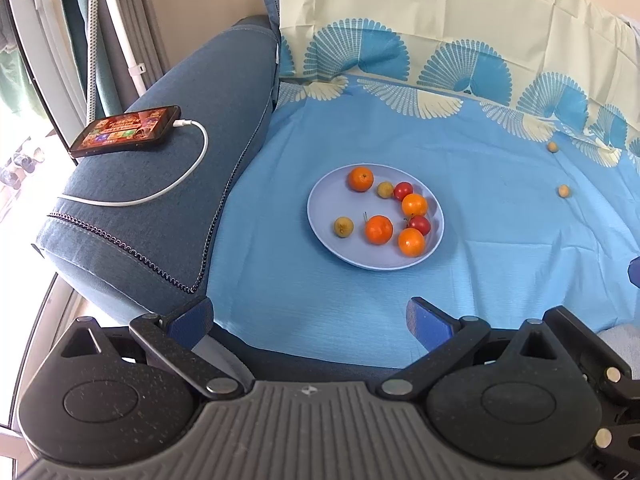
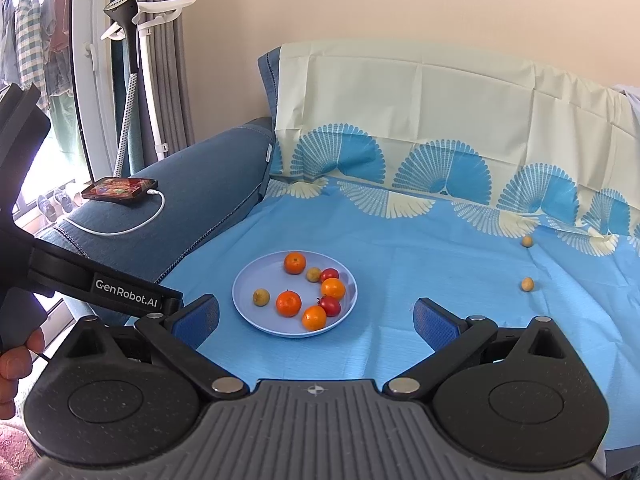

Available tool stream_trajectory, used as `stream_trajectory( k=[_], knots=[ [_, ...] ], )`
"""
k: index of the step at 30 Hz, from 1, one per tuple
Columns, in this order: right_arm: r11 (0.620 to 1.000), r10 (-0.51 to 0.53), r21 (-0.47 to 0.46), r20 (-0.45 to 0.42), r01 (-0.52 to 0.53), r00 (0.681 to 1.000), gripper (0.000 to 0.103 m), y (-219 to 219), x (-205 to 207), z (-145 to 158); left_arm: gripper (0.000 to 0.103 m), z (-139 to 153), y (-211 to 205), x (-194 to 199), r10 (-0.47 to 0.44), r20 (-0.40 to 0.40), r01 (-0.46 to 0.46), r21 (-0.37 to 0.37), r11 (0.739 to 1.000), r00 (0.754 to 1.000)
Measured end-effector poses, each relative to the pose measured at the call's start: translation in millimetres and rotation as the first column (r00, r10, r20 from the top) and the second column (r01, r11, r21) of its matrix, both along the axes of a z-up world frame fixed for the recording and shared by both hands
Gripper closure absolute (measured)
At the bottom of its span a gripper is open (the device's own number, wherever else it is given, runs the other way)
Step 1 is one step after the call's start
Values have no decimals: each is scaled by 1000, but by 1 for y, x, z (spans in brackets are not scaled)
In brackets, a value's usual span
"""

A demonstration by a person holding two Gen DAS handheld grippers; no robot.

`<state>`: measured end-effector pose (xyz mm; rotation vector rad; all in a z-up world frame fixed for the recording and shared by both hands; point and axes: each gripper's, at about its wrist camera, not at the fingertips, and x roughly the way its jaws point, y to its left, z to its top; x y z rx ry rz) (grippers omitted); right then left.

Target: Organize fruits

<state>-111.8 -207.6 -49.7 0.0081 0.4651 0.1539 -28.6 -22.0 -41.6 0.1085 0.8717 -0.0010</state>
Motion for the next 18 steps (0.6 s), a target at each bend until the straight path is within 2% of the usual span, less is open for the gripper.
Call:
stream_trajectory(
  k=[18],
  knots=[
    [1000, 0, 0, -7, 0, 1000, 1, 1, 2, -4, 1, -4, 0, 5, 8, -21, -8, 1, 1000, 1000]
  ],
)
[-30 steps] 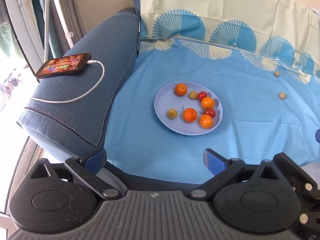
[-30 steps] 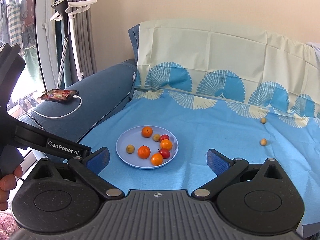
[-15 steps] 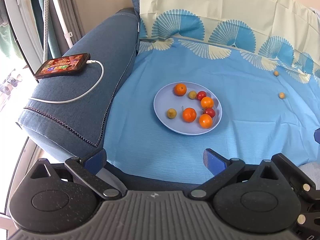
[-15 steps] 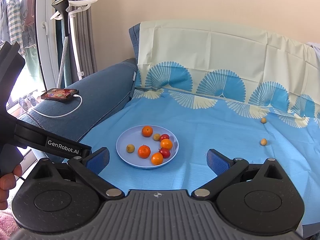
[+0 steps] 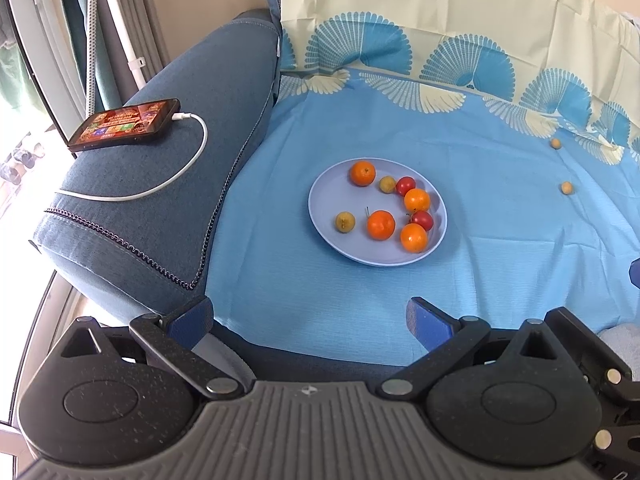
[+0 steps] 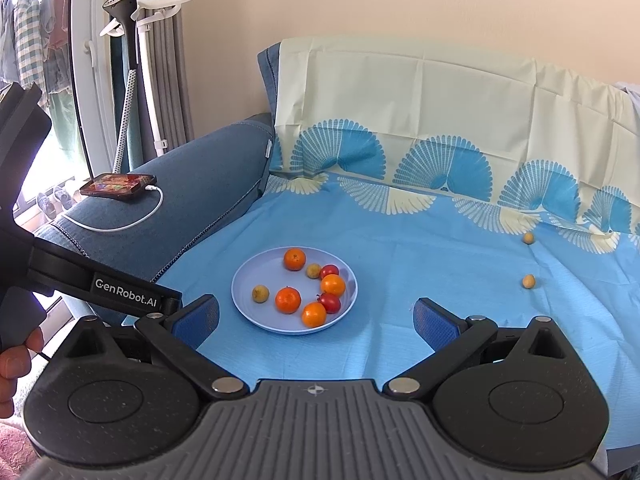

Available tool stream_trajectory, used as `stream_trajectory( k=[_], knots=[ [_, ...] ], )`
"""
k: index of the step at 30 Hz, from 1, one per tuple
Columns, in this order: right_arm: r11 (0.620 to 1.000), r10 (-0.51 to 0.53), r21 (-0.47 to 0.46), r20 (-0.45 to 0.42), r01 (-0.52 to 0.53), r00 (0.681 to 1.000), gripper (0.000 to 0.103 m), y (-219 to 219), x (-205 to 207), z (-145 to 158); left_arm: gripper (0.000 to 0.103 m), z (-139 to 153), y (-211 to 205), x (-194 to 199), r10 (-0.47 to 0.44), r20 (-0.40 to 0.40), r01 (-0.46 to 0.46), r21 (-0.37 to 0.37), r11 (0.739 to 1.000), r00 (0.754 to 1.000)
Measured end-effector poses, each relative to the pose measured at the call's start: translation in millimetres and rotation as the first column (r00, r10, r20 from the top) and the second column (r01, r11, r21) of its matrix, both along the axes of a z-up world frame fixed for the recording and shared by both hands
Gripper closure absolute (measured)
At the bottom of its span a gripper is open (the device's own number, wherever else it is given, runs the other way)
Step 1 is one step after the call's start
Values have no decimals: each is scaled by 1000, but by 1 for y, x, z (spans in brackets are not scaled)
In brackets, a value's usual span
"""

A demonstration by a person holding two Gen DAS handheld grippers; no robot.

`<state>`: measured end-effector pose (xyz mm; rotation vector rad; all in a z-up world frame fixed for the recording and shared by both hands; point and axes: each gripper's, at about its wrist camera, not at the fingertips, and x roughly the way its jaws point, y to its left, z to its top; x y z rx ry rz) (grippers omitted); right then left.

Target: Organize fruits

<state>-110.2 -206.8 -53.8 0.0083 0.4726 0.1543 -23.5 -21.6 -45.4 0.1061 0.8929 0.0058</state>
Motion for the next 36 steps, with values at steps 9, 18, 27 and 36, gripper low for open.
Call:
stream_trajectory(
  k=[9, 18, 27, 36],
  knots=[
    [1000, -30, 7, -2, 30, 1000, 1, -8, 6, -4, 1, 0, 1, 6, 9, -12, -9, -2, 1000, 1000],
    [979, -200, 24, -7, 201, 980, 1, -55, 27, -16, 0, 1, -12, 31, 5, -35, -4, 30, 1000, 999],
    [904, -417, 60, -80, 422, 905, 1, -155, 93, -71, 0, 3, -54, 84, -7, -85, 14, 75, 997, 996],
    [776, -603, 105, -165, 621, 781, 1, -278, 232, -144, 0, -4, -124, 173, -26, -133, 37, 80, 996, 991]
  ],
)
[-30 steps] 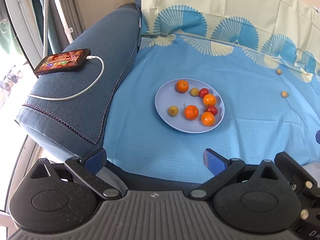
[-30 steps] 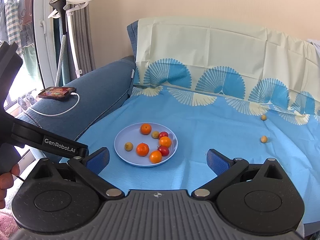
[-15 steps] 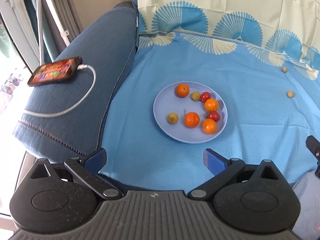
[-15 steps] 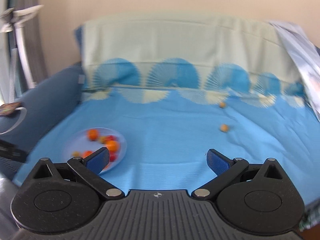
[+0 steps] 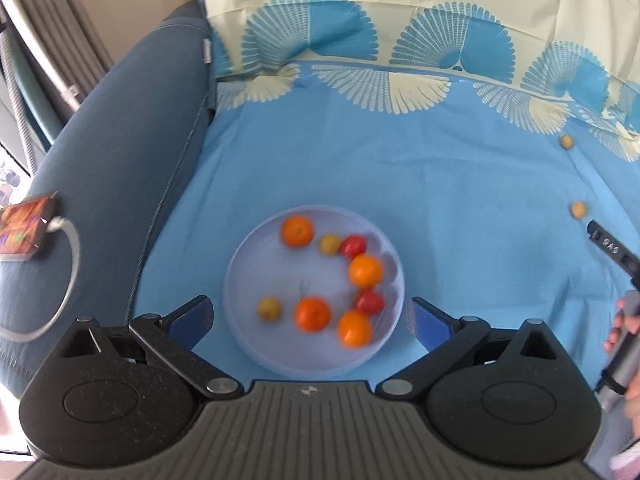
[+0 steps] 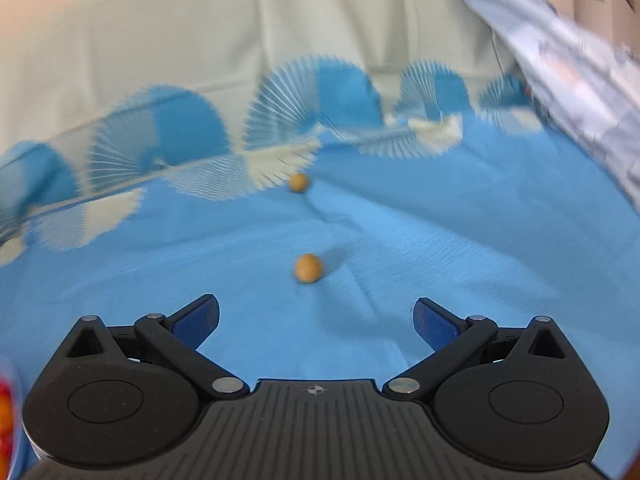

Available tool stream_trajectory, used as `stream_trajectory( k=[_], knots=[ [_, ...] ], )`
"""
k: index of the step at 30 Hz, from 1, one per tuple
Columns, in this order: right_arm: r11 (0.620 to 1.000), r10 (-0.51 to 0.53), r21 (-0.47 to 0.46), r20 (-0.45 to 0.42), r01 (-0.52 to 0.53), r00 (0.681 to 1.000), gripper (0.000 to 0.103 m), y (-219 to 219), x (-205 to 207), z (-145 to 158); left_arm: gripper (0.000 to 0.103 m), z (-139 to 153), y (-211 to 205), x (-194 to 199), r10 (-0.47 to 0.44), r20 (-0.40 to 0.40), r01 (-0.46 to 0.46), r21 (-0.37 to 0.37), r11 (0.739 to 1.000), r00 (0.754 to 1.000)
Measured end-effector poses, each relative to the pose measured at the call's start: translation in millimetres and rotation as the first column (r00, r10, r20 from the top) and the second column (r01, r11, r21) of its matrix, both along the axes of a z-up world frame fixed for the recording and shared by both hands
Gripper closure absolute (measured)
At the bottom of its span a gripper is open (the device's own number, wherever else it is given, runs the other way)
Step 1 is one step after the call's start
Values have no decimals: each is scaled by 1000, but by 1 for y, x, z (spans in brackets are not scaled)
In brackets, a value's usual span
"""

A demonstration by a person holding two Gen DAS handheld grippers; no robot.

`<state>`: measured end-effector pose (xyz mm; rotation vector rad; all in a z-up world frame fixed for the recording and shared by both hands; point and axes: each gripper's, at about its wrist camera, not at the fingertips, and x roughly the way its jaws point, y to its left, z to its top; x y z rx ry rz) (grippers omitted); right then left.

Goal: Organize fruits
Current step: 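Reach to the loose yellow-brown fruits and grasp one with each tool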

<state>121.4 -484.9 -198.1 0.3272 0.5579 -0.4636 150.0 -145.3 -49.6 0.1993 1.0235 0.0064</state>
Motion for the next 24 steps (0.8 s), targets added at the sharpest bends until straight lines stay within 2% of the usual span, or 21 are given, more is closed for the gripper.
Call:
stream_trajectory(
  k=[2, 5, 7, 8, 9, 12, 14, 16, 18, 21, 24],
  knots=[
    [1000, -30, 8, -26, 30, 999, 1, -13, 28, -20, 0, -5, -14, 24, 15, -13, -15, -7, 1000, 1000],
    [999, -19, -33, -39, 18, 999, 13, -19, 62, -40, 0, -13, -37, 56, 25, -33, -25, -19, 1000, 999],
    [998, 4, -64, -36, -7, 999, 33, -18, 79, -48, 0, -20, -54, 72, 14, -34, -14, -12, 1000, 999],
    [997, 13, -79, -42, -16, 999, 39, -19, 87, -50, 0, -23, -64, 80, 4, -31, -4, -7, 1000, 1000],
    [996, 22, -85, -53, -26, 998, 54, -21, 94, -54, 0, -27, -73, 86, -4, -26, 4, -3, 1000, 1000],
    [992, 12, -124, -66, -20, 998, 76, -22, 96, -55, 0, -36, -107, 107, -40, -7, 40, 1, 999, 999],
    [997, -15, -82, -38, 12, 999, 76, -32, 89, -48, 0, -41, -135, 122, -80, 7, 80, -2, 997, 997],
    [987, -121, -109, -6, 120, 993, 76, -50, 80, -41, 0, -46, -169, 138, -140, 18, 141, -19, 990, 990],
    [963, -247, -99, 31, 249, 968, 76, -78, 70, -36, 0, -55, -212, 157, -217, 19, 218, -31, 975, 976],
    [912, -403, -63, 58, 406, 913, 76, -117, 53, -36, 0, -74, -286, 184, -353, 34, 354, -29, 935, 935],
    [885, -466, -4, 51, 467, 883, 76, -137, 44, -43, 0, -101, -353, 209, -442, 16, 442, -42, 896, 897]
  ],
)
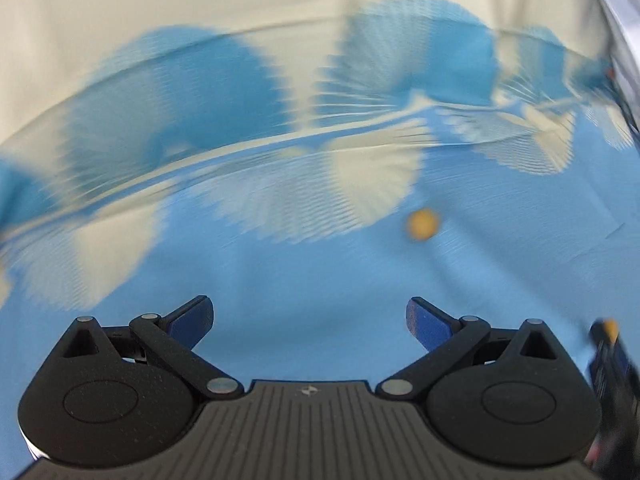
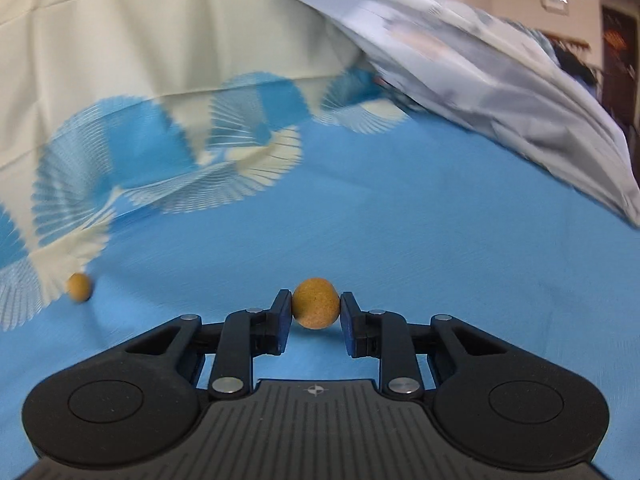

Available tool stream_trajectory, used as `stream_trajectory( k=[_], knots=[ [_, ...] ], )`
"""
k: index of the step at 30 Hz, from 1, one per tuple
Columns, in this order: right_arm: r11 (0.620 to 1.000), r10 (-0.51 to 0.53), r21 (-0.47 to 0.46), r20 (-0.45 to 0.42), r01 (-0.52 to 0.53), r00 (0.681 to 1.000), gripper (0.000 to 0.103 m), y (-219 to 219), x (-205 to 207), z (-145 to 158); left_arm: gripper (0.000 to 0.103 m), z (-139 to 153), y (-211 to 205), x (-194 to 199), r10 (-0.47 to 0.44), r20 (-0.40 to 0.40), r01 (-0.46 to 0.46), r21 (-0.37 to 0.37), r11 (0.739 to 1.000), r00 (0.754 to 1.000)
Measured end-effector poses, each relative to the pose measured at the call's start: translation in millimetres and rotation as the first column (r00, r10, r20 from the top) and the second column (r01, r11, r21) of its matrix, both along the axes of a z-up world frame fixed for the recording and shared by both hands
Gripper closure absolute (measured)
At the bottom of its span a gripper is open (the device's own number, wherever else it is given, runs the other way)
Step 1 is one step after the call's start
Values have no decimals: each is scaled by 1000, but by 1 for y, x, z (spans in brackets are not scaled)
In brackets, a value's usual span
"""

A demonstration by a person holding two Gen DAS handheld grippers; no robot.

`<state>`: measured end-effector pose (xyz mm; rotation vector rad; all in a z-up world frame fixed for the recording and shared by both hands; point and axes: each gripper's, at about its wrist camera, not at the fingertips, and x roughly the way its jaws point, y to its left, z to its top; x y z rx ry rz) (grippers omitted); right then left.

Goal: Organize fruits
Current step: 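Reach to the loose yellow-brown fruits and grasp one with each tool, then carry both yellow-brown fruits back over the plate and lower them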

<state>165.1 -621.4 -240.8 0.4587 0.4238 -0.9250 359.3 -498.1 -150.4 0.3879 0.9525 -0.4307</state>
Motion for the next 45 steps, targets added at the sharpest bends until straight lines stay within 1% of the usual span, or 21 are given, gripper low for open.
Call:
stream_trajectory(
  k=[2, 5, 7, 9, 10, 11, 13, 14, 15, 17, 20, 22, 24, 28, 30, 33, 35, 37, 39, 41, 45],
  knots=[
    [1000, 13, 19, 1, -13, 1000, 76, -4, 2, -3, 0, -20, -34, 18, 5, -26, -5, -3, 1000, 1000],
    [999, 36, 36, 5, -36, 999, 76, -3, 8, -6, 2, -44, -69, 39, 3, -60, -3, 9, 1000, 998],
    [998, 48, 48, 12, -48, 999, 76, -3, 10, -8, 10, -56, -83, 52, 14, -66, -12, 28, 1000, 998],
    [996, 57, 65, 19, -58, 998, 76, -2, 11, -7, 23, -65, -89, 61, 35, -104, -32, 29, 999, 994],
    [995, 61, 73, 22, -62, 998, 76, -3, 11, -7, 23, -67, -90, 64, 42, -119, -40, 19, 999, 992],
    [995, 63, 76, 25, -65, 998, 76, -2, 11, -7, 26, -67, -90, 65, 47, -115, -46, 6, 999, 992],
    [994, 69, 78, 27, -71, 997, 76, -1, 12, -6, 44, -65, -93, 64, 31, -97, -31, 0, 1000, 995],
    [994, 71, 80, 29, -74, 997, 76, -1, 12, -7, 70, -62, -94, 63, 21, -90, -21, -6, 1000, 996],
    [994, 73, 81, 30, -76, 997, 76, -1, 12, -7, 72, -60, -94, 62, 14, -93, -15, -6, 1000, 996],
    [993, 76, 84, 32, -78, 997, 76, -1, 13, -7, 72, -58, -93, 60, 20, -98, -20, -4, 1000, 995],
    [994, 72, 81, 37, -75, 997, 76, 0, 12, -6, 72, -48, -76, 53, 43, -108, -46, -20, 999, 993],
    [994, 78, 75, 48, -82, 996, 76, 0, 11, -4, 72, -37, -59, 39, 45, -108, -49, -37, 998, 993],
    [994, 85, 59, 61, -88, 995, 76, 2, 10, -2, 72, -22, -35, 15, 36, -87, -39, -41, 998, 996],
    [991, 123, 33, 85, -126, 989, 76, 8, 11, 4, 72, 10, 35, -49, 47, -73, -51, -46, 998, 996],
    [989, 147, 15, 97, -149, 984, 76, 15, 10, 7, 72, 27, 79, -82, 91, -71, -93, -32, 995, 993],
    [981, 192, -28, 77, -190, 978, 76, 36, 4, 15, 72, 49, 144, -125, 164, -73, -165, -10, 986, 984],
    [974, 221, -58, 75, -217, 972, 76, 56, -11, 29, 72, 67, 188, -152, 196, -65, -196, 5, 981, 978],
    [964, 259, -86, 87, -252, 962, 76, 78, -29, 52, 72, 83, 228, -177, 237, -48, -236, 18, 972, 970],
    [939, 335, -131, 121, -319, 934, 76, 107, -56, 80, 72, 98, 262, -198, 269, -29, -268, 24, 963, 963],
    [905, 418, -161, 152, -395, 896, 76, 141, -93, 106, 72, 110, 292, -222, 288, -11, -288, 24, 957, 957],
    [780, 622, -192, 146, -595, 769, 76, 210, -162, 139, 72, 122, 342, -268, 318, 0, -318, 7, 948, 948]
  ],
)
